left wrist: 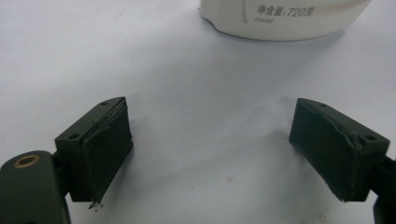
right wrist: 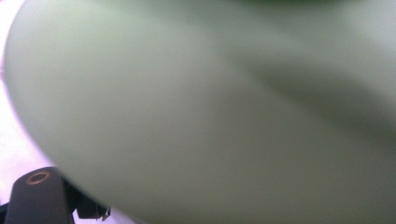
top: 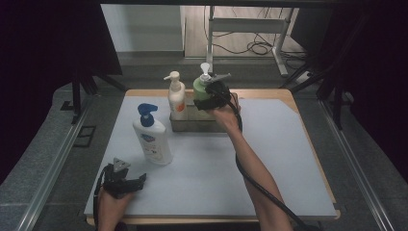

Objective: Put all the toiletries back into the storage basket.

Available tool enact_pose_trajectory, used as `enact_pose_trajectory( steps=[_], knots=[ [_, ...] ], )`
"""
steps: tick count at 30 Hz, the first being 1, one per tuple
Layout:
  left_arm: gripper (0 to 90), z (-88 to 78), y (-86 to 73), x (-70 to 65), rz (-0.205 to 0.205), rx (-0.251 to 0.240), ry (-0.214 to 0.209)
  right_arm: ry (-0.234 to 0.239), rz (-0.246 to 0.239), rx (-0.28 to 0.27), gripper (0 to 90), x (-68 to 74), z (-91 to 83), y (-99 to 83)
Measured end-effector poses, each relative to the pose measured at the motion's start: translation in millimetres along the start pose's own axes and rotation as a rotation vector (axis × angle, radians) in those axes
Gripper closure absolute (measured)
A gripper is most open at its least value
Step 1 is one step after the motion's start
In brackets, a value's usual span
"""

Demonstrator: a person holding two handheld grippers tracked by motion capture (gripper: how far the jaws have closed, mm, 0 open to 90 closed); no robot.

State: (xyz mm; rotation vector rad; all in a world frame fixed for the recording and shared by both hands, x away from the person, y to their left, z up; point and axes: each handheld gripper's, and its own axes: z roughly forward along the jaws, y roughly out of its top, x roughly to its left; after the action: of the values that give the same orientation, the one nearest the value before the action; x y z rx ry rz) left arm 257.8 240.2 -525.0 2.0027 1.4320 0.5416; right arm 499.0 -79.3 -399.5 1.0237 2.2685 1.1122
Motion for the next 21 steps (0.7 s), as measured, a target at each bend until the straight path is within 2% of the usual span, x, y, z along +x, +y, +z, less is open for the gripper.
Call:
enact_pose_trajectory(
  steps=[21],
  knots=[
    [12.3, -0.1, 0.0, -0.1, 0.0, 0.001, 0.0, 0.026, 0.008, 0.062, 12.4, 4.1, 16.7, -16.3]
  ],
)
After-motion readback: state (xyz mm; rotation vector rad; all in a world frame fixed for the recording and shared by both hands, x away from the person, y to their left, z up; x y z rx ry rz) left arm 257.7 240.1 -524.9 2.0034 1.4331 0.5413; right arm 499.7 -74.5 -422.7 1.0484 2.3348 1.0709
